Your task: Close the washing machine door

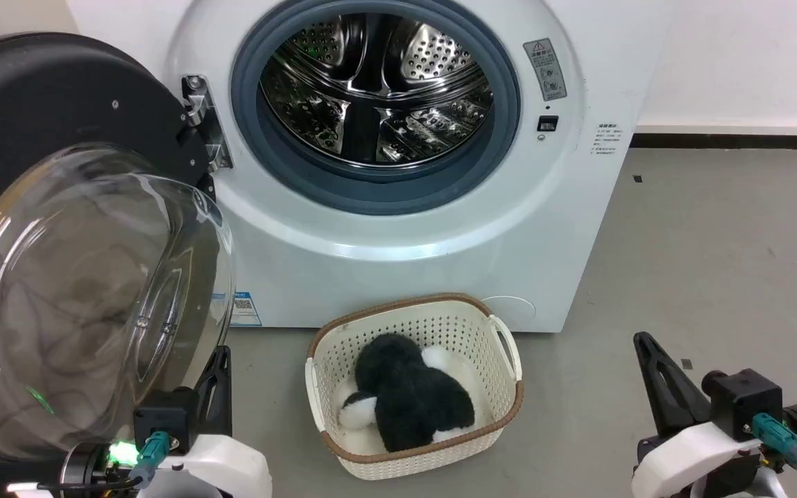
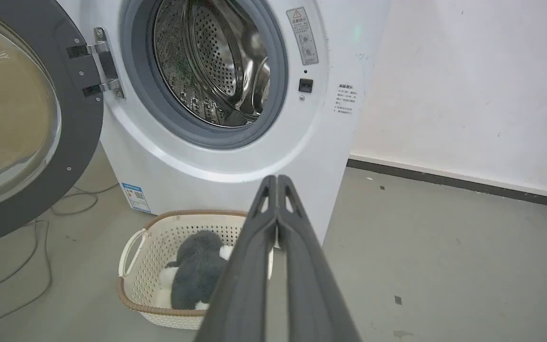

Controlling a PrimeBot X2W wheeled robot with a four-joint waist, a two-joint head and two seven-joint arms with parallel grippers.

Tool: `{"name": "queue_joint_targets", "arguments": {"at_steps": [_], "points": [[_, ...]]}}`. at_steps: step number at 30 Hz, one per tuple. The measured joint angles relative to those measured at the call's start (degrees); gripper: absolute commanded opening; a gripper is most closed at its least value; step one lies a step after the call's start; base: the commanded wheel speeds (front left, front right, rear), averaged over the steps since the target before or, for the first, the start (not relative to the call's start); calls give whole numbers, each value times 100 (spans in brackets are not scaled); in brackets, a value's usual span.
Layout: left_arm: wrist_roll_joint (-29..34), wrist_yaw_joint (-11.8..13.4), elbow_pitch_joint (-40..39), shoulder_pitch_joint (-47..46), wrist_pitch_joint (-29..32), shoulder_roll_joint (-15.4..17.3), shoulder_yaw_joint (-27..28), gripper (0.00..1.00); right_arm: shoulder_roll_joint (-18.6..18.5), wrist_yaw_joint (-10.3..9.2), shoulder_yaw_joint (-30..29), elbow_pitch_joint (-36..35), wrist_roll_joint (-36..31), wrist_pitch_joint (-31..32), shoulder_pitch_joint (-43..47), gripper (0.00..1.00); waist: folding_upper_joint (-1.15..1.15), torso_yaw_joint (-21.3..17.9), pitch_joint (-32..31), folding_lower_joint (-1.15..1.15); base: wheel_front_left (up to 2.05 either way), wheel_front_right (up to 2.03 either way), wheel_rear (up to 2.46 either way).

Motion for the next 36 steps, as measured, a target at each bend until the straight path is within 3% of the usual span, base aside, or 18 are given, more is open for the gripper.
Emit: {"name": "queue_joint_targets", "arguments": {"at_steps": [5, 6, 24, 36], "points": [[0, 0, 0, 0, 0, 0, 2, 0, 0, 0, 0, 0, 0, 0, 0, 0, 0, 0, 0, 0, 0, 0, 0], [-1, 2, 1, 1, 0, -1, 0, 100, 0, 0, 1, 1, 2, 0, -1, 100, 0, 0, 0, 0, 0, 0, 0], [-27, 29, 40, 2, -124, -1, -71, 100, -1, 0, 25, 36, 79, -130, -1, 100, 0, 50, 7, 0, 0, 0, 0], [-46, 79, 87, 4, -288, -1, -102, 100, -10, 0, 119, 91, 216, -286, 1, 100, 0, 301, -9, 0, 0, 0, 0]]}}
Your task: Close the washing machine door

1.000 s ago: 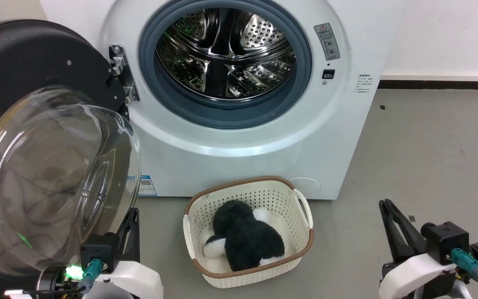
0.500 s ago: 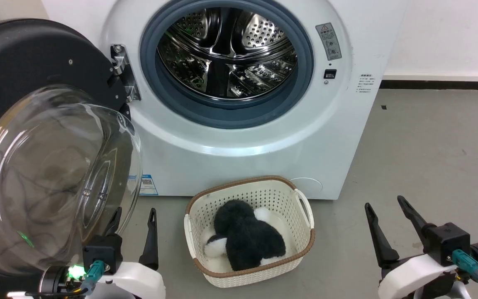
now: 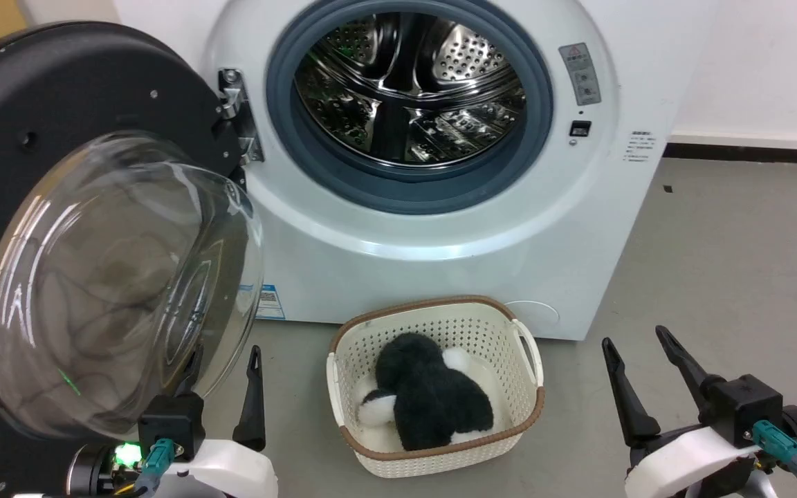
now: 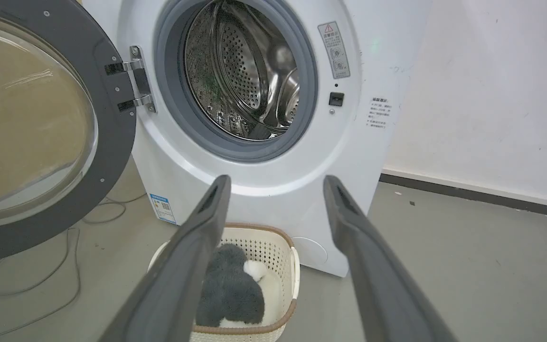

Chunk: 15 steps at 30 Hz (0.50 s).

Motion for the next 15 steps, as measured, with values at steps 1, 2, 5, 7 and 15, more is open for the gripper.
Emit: {"name": "queue_joint_targets", "arguments": {"at_steps": [1, 2, 5, 7, 15], "points": [[-1, 4, 4, 0, -19, 0, 1, 100, -1, 0, 7, 2, 11, -19, 1, 100, 0, 26, -2, 0, 0, 0, 0], [-4, 5, 7, 1, -30, 0, -4, 100, -1, 0, 11, 3, 25, -31, 1, 100, 0, 54, -4, 0, 0, 0, 0], [-7, 36, 15, 2, -62, 0, -10, 100, -8, 0, 34, 12, 85, -70, 3, 100, 0, 140, -9, 0, 0, 0, 0], [-7, 38, 18, 4, -79, 0, -18, 100, -11, 0, 51, 20, 100, -90, 6, 100, 0, 201, -14, 0, 0, 0, 0], [-16, 82, 32, 15, -179, 1, -55, 100, -41, 0, 104, 65, 205, -179, 69, 100, 0, 473, -33, 0, 0, 0, 0]]}}
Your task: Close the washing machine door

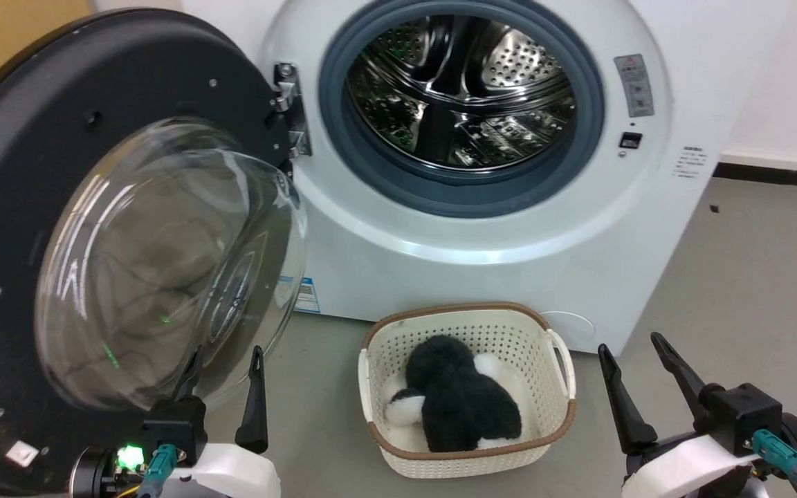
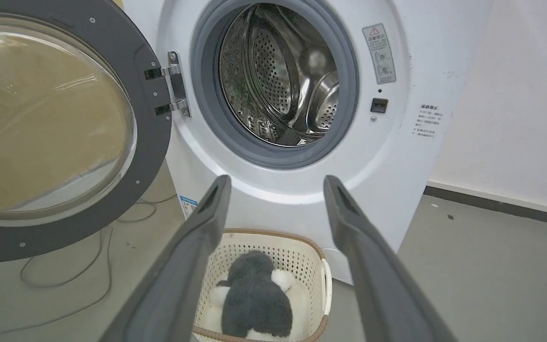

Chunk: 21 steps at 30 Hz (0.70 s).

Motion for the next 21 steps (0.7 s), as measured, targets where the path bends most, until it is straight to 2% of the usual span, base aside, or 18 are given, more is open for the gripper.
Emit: {"name": "queue_joint_targets", "arguments": {"at_steps": [21], "points": [[-90, 109, 12, 104, -249, 7, -16, 100, -41, 0, 240, 191, 255, -248, 24, 100, 0, 697, -24, 0, 0, 0, 0]]}}
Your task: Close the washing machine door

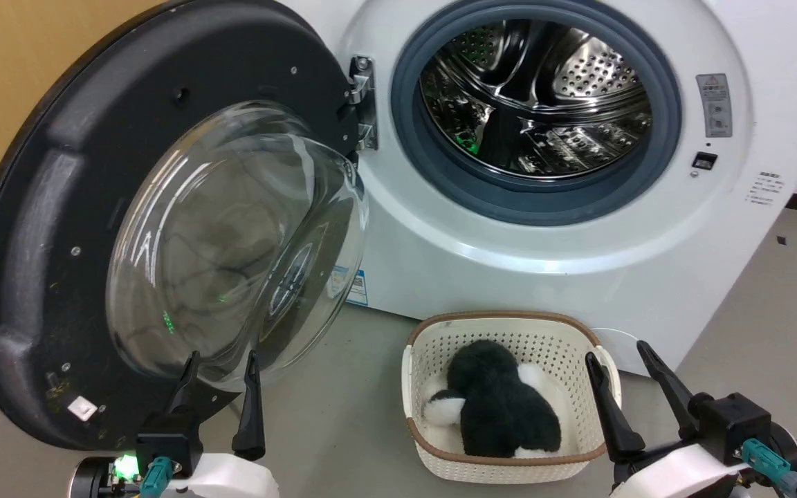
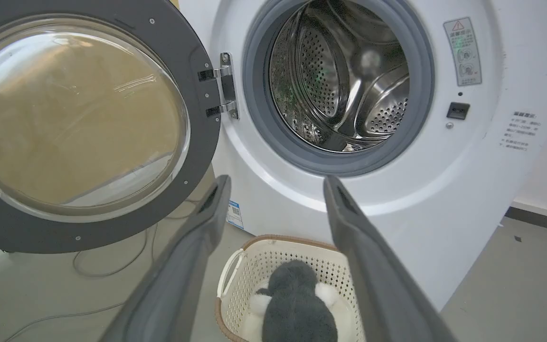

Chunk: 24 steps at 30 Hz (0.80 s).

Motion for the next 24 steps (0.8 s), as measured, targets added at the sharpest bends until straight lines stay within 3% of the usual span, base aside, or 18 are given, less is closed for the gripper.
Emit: {"name": "queue_joint_targets", "arguments": {"at_steps": [24], "points": [[-52, 170, -94, 137, -286, 0, 42, 100, -137, 0, 368, 242, 358, -279, -51, 100, 0, 602, 32, 0, 0, 0, 0]]}}
